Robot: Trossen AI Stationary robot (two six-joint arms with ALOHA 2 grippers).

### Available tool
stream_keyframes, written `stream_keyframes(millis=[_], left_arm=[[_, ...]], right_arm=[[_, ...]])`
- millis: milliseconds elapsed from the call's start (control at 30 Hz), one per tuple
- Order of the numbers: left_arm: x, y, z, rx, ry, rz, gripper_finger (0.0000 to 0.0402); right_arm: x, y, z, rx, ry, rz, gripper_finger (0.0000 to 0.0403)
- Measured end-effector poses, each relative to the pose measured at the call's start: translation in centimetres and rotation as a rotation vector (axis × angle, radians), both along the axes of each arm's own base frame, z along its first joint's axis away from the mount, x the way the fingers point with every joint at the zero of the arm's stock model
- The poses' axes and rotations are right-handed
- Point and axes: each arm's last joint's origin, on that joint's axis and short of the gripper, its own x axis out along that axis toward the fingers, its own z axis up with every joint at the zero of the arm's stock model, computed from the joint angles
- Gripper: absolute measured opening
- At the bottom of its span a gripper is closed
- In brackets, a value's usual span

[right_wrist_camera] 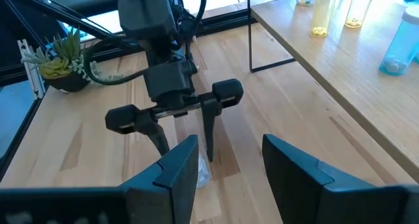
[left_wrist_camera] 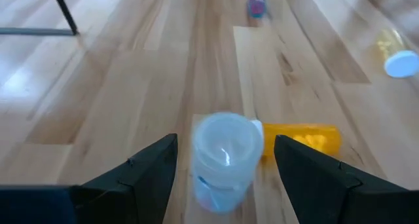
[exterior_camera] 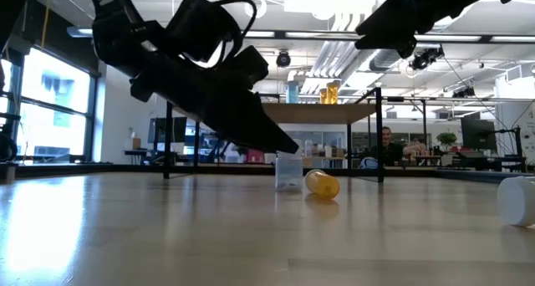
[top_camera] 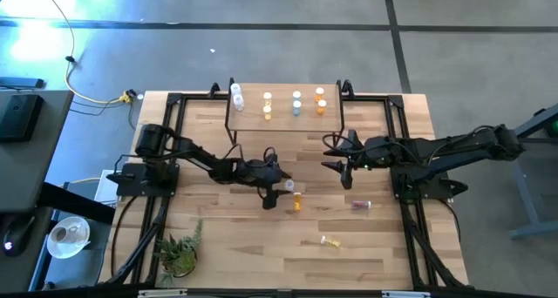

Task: Pick and place medicine bottles onto shelf by color
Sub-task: Put the transparent pill bottle on the shelf aligned with the other transparent pill bottles

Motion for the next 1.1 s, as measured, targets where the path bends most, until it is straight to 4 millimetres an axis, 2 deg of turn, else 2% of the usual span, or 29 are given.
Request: stream_keyframes(millis=[233,533,633,800,933,1100], left_arm=[[0.1,0.1,0.0,-0.009,-0.002,0.021,0.0234],[0.1,0.0,0.0,-0.005,-0.002,0.006,0.0139],[0.1,0.0,0.0,-0.006,-0.001,0.006,0.012],[-0.1,0.0,0.5,-0.02,0.009,0.0,0.0132],[-0.5,0.0,2.1,-0.018,-0.002,0.002,0.0146],[-1.6,-0.1,4.8,-0.014,0.006,0.002,0.0135]], right_arm=[[0.0,0.0,-0.1,-0.003,0.007,0.001,0.0161],[0.0,0.0,-0.1,-0.022,0.011,0.009,0.0161],[-0.1,0.0,-0.2,-0.022,0.024,0.01,0.0161],[-0.1,0.0,-0.3,-0.024,0.043,0.01,0.0161],[-0.2,0.0,-0.4,-0.024,0.051,0.01,0.0161],[-0.2,0.0,-0.5,-0.025,0.056,0.01,0.0161]])
